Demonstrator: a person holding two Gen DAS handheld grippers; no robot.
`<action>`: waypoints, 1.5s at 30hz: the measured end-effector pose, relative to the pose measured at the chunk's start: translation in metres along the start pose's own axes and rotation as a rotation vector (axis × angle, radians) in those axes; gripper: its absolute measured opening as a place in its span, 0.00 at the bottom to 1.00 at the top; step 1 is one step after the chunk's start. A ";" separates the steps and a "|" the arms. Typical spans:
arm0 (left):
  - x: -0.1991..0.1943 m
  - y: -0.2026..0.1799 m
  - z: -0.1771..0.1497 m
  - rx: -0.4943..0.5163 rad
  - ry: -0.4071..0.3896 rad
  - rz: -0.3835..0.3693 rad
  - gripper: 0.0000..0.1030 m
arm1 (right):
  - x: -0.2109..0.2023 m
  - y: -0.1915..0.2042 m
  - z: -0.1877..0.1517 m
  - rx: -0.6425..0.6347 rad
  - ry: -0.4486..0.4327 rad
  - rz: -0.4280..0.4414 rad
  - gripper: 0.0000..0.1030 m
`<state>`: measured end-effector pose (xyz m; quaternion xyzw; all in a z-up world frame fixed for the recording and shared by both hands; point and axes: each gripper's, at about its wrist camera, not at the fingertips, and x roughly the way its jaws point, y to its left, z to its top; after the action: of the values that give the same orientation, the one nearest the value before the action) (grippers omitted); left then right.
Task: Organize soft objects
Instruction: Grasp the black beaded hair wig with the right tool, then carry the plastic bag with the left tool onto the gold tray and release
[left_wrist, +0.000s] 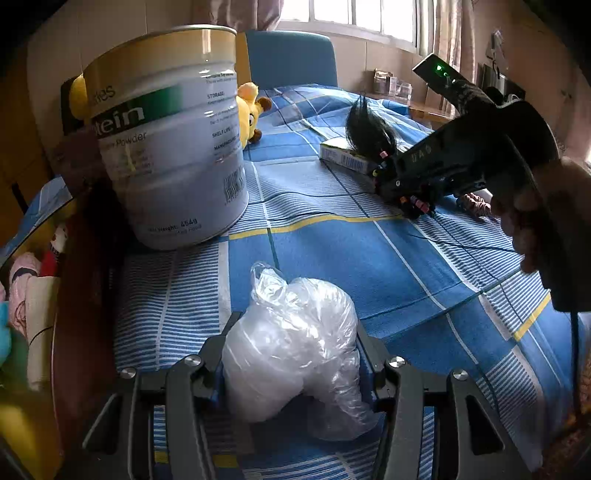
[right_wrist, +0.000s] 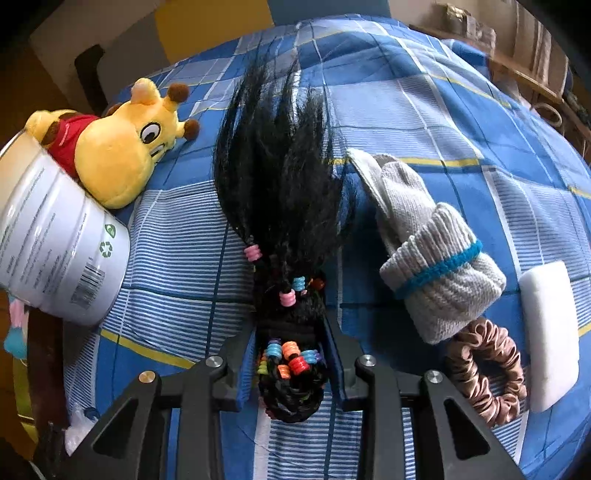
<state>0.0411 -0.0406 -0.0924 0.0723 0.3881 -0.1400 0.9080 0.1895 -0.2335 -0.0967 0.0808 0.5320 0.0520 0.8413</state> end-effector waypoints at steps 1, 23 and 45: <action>0.000 0.000 0.000 0.000 0.000 0.000 0.52 | 0.000 0.004 -0.003 -0.018 -0.011 -0.014 0.32; -0.061 0.020 0.018 -0.072 -0.038 -0.142 0.49 | 0.004 0.016 -0.007 -0.146 -0.039 -0.086 0.32; -0.112 0.251 -0.043 -0.713 0.054 0.086 0.51 | 0.003 0.018 -0.007 -0.170 -0.046 -0.111 0.32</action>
<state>0.0160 0.2307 -0.0350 -0.2290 0.4331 0.0443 0.8706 0.1845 -0.2144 -0.0987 -0.0192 0.5098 0.0484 0.8587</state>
